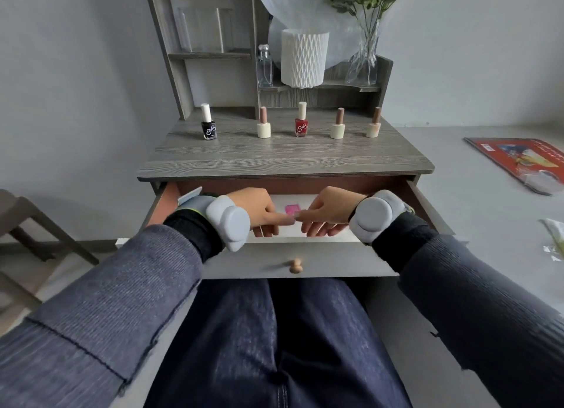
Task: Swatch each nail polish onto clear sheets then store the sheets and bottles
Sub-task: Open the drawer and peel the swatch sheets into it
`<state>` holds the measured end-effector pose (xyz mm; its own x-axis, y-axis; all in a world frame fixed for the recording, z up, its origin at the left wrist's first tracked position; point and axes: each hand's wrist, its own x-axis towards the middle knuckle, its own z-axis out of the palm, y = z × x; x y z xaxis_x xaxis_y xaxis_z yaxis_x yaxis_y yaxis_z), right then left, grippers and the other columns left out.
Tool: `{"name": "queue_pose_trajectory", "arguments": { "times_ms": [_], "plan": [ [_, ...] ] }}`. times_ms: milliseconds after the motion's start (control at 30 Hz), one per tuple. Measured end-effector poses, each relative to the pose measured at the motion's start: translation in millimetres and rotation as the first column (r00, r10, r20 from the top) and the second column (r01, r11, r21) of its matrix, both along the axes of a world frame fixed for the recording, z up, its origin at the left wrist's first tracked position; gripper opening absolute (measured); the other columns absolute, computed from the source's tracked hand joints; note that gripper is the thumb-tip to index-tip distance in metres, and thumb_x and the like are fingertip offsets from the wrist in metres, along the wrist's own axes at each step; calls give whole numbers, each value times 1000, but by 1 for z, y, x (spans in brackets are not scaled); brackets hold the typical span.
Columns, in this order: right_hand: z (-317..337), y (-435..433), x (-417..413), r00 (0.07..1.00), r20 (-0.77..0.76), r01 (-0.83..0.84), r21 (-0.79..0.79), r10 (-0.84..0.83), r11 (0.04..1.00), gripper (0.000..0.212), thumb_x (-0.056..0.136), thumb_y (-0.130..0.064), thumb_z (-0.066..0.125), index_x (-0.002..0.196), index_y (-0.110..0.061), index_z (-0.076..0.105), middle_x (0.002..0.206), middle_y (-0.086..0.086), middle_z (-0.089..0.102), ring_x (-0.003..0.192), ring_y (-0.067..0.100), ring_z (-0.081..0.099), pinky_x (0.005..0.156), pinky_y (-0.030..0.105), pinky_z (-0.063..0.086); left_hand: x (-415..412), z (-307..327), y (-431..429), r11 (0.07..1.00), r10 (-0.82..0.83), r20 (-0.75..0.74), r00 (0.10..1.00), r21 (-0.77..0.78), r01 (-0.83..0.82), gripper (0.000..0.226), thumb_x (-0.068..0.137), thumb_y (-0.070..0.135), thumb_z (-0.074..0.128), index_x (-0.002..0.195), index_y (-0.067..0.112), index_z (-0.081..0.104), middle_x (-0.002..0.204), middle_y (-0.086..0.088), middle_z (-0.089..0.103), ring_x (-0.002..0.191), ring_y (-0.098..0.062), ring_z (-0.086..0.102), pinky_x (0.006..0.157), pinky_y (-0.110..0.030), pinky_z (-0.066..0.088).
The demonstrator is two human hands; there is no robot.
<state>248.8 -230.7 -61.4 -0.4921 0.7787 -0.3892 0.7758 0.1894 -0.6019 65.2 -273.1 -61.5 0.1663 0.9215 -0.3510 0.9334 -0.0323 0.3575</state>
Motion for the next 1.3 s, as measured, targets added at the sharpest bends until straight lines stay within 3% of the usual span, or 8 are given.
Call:
{"name": "queue_pose_trajectory", "arguments": {
  "times_ms": [100,200,267,367,500,967,1133,1300],
  "plan": [
    [5,-8,-13,988,123,-96,44,90,994,47,88,-56,57,94,-14,75,76,-7,68,62,5,56,54,11,45,-3,-1,-6,998,-69,-88,994,-13,68,58,77,74,52,54,20,51,66,-5,47,60,-20,43,62,-34,37],
    [5,-13,-22,961,219,-186,73,166,980,46,80,-63,64,70,-18,64,50,-11,46,46,6,40,47,17,33,-4,1,-14,986,-161,-77,984,-64,157,54,73,64,66,51,18,50,64,-3,37,59,-18,32,58,-30,25],
    [5,-13,-23,950,216,-242,57,225,969,49,77,-61,69,73,-13,64,49,-8,35,42,9,29,45,18,25,-3,1,-16,980,-190,-73,979,-65,186,41,74,51,74,59,16,60,66,-4,41,61,-17,35,56,-30,26],
    [10,-16,-22,907,278,-353,86,317,932,32,77,-48,76,96,-23,75,57,-18,55,51,-1,47,52,13,32,-3,-1,-14,982,-186,-77,979,-22,185,35,74,47,75,86,15,76,81,-4,63,67,-15,50,57,-24,34],
    [11,-15,-24,879,296,-417,96,374,904,27,78,-36,78,102,-24,74,66,-21,57,63,-2,49,60,14,33,-3,-3,-15,984,-173,-106,979,30,177,41,77,50,71,91,12,76,89,-12,66,69,-17,51,59,-27,36],
    [8,0,-29,931,268,-325,294,249,899,31,80,-23,77,108,-11,73,78,0,58,78,16,51,60,23,37,6,-3,-11,950,-46,-265,963,286,124,35,86,48,61,119,36,63,118,-2,65,110,-26,58,88,-34,47],
    [3,6,-26,968,210,-213,387,139,897,31,74,-25,82,103,-16,75,85,-4,64,86,18,61,78,28,47,10,-1,-6,947,-13,-272,962,307,100,33,88,48,56,118,37,62,117,-3,64,110,-28,57,78,-28,39],
    [-5,4,-28,994,108,-52,507,-3,861,25,74,-26,81,98,-22,74,87,-4,66,83,20,60,69,27,43,11,-5,-1,934,48,-301,952,352,64,27,94,37,52,120,37,58,120,-1,62,111,-26,58,82,-31,41]
  ]
}}
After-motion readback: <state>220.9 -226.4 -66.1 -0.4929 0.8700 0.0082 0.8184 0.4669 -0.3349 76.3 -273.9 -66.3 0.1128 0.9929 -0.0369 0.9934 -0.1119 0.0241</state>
